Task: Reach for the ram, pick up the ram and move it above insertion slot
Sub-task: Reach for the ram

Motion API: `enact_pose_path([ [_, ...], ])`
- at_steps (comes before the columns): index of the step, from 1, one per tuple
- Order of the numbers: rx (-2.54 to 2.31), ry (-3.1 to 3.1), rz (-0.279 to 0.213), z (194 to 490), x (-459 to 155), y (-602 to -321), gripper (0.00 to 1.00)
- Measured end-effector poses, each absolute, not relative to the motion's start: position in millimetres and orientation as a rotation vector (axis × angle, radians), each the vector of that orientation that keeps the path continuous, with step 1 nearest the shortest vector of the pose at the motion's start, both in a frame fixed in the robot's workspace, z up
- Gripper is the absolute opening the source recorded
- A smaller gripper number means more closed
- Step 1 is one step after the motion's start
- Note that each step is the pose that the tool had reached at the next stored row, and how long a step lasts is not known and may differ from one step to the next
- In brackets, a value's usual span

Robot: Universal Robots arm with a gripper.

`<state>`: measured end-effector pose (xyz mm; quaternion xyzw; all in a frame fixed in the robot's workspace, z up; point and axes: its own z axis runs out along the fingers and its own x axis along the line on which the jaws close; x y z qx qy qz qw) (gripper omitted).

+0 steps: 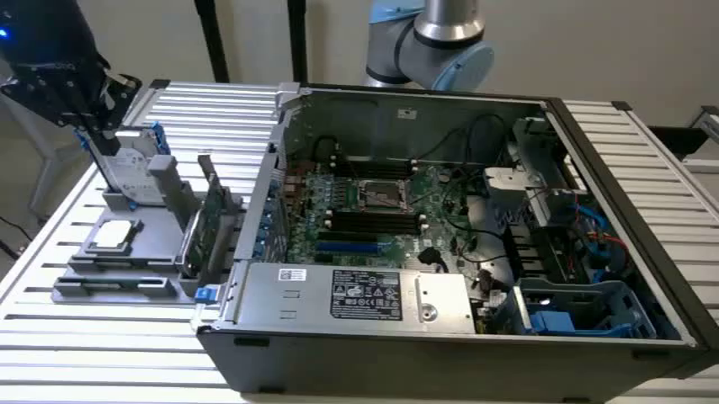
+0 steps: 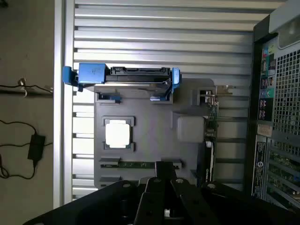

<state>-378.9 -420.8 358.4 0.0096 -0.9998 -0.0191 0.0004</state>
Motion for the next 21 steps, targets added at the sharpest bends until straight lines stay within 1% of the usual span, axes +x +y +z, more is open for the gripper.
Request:
enact_pose_path([
  [12,0.03,-3.14,-0.06,358.5,-378.9,-421.4,0.11],
  [21,0.03,-3.14,-0.06,354.5,-379.7,-459.5,0.11],
])
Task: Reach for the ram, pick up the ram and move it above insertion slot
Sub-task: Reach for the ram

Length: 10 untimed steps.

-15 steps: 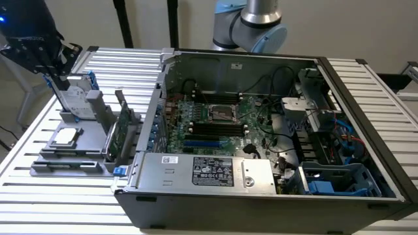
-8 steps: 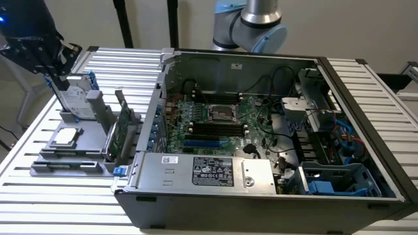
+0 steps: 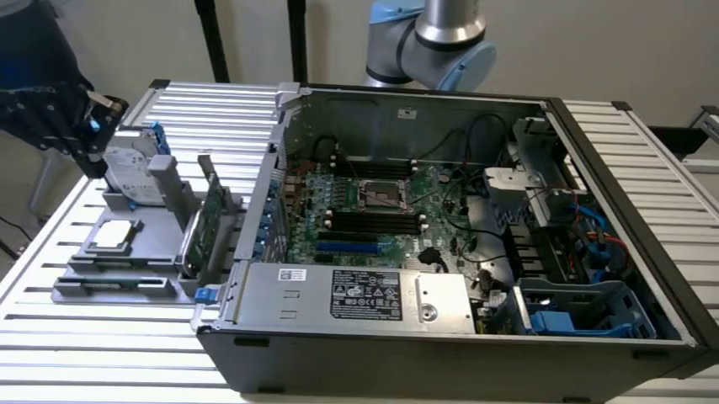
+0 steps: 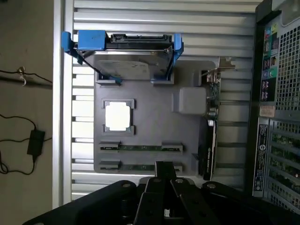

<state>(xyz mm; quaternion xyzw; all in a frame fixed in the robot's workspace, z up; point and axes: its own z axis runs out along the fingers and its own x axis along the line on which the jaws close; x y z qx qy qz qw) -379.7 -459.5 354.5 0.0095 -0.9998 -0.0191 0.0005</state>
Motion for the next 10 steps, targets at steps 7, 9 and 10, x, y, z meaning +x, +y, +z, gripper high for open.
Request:
enact_pose_path([
  [7,0.03,-3.139,-0.06,351.2,-379.8,-491.1,0.11],
  [9,0.03,-3.138,-0.06,350.3,-379.9,-500.4,0.11],
  [10,0.03,-3.138,-0.06,350.1,-380.1,-504.3,0.11],
])
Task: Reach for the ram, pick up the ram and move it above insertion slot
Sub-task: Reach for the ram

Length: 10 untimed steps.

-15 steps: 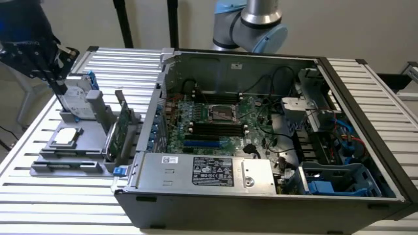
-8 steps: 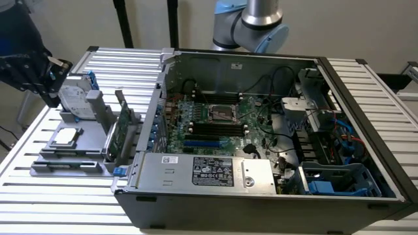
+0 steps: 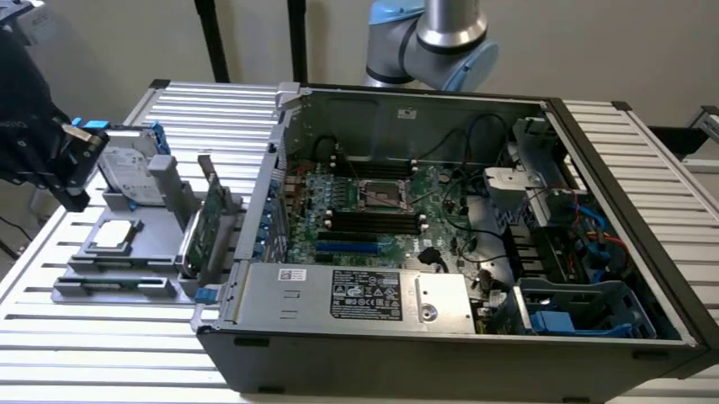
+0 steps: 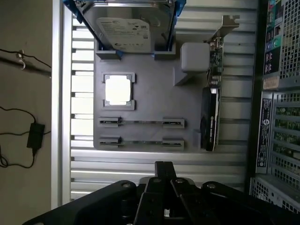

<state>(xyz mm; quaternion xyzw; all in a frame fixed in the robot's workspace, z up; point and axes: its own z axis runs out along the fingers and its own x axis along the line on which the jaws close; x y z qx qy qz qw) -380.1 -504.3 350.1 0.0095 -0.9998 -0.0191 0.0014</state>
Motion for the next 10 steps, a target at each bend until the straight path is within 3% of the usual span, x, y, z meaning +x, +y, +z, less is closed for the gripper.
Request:
enact_pose_path([
  [10,0.173,-3.132,-0.06,349.7,-380.1,-505.7,0.11],
])
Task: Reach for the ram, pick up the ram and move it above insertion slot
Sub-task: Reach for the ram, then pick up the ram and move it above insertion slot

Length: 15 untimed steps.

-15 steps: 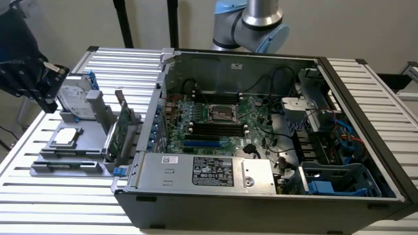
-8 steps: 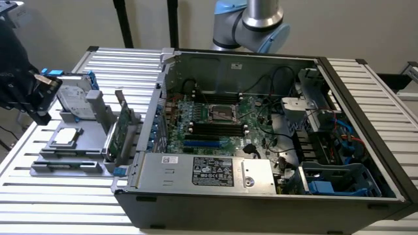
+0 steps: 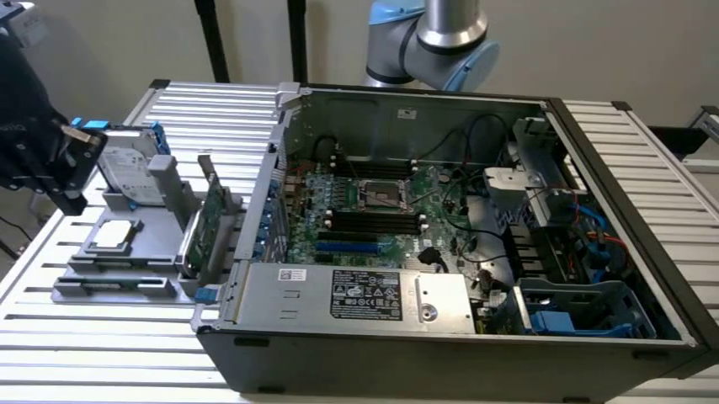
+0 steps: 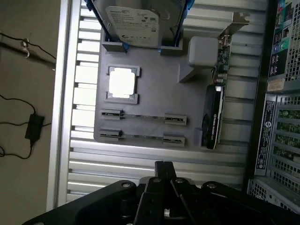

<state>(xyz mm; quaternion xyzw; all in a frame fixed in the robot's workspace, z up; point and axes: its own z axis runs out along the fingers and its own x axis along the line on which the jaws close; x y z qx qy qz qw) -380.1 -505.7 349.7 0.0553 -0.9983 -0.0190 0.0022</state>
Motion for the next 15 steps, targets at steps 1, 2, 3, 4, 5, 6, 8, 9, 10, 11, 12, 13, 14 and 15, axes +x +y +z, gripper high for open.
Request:
enact_pose_path([
  [1,0.202,-3.13,-0.06,349.6,-380.1,-505.7,0.11],
  [2,0.23,-3.127,-0.059,349.6,-380.1,-505.7,0.11],
  [3,0.258,-3.125,-0.059,349.5,-380.1,-505.7,0.11],
  [4,0.287,-3.122,-0.059,349.4,-380.1,-505.7,0.11],
  [5,0.315,-3.119,-0.059,349.4,-380.1,-505.7,0.11],
  [6,0.343,-3.116,-0.059,349.3,-380.1,-505.7,0.11],
  [8,0.401,-3.108,-0.059,349.1,-380.1,-505.7,0.11],
  [9,0.429,-3.104,-0.059,349.0,-380.1,-505.7,0.11],
  [10,0.457,-3.1,-0.059,349.0,-380.1,-505.7,0.11],
  [11,0.485,-3.095,-0.059,348.9,-380.1,-505.7,0.11],
  [12,0.513,-3.09,-0.058,348.8,-380.1,-505.7,0.11],
  [13,0.541,-3.085,-0.058,348.7,-380.1,-505.7,0.11],
  [14,0.569,-3.08,-0.058,348.5,-380.1,-505.7,0.11],
  [15,0.596,-3.074,-0.058,348.4,-380.1,-505.7,0.11],
])
